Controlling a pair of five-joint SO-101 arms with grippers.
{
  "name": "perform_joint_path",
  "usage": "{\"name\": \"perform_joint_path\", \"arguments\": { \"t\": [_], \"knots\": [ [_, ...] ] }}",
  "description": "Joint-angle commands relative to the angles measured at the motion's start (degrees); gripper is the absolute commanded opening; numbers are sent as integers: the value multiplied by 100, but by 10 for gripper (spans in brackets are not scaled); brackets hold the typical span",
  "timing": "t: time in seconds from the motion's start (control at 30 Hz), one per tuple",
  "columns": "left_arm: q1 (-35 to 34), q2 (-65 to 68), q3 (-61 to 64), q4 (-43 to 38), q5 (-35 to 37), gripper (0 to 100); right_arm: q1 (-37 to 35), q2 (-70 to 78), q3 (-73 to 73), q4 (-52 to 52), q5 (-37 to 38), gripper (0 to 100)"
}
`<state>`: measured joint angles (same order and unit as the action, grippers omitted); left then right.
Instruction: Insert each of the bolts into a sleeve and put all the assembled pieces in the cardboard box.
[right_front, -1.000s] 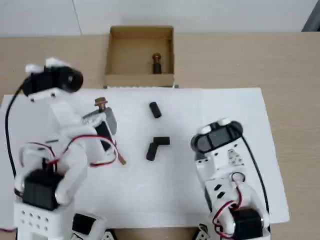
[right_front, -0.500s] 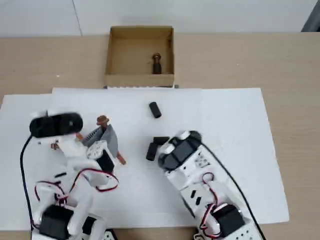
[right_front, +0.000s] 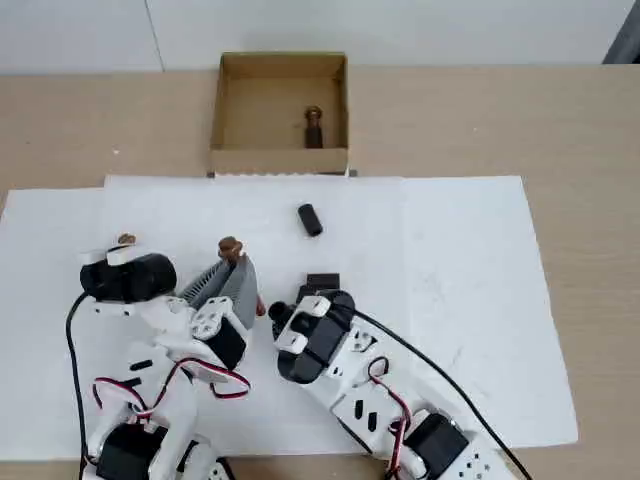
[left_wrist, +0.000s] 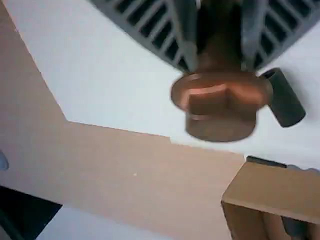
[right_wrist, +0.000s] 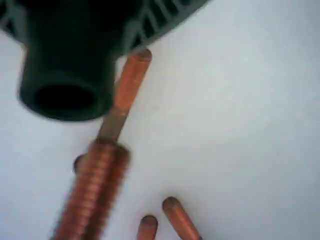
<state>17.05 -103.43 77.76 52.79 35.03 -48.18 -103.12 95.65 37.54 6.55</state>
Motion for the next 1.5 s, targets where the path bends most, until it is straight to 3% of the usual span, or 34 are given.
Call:
{"name": "perform_joint_path", "arguments": {
  "t": [0.0, 0.2, 0.47, 0.77, 1.2, 1.47],
  "knots": [
    [9, -79, 57, -492, 62, 6, -22, -84, 79, -154, 0, 2],
    [-9, -79, 207, -1020, 299, 6, 22, -84, 79, -154, -35, 2],
    [0, -70, 277, -1222, 756, 6, 655, -84, 79, -163, -53, 2],
    [35, -70, 1165, -2620, 844, 6, 769, -75, 79, -163, -668, 2],
    [44, -70, 1218, -2637, 844, 6, 760, -75, 79, -110, -659, 2],
    [563, -70, 1437, -2664, 826, 6, 760, -75, 79, -4, -651, 2]
  ]
}}
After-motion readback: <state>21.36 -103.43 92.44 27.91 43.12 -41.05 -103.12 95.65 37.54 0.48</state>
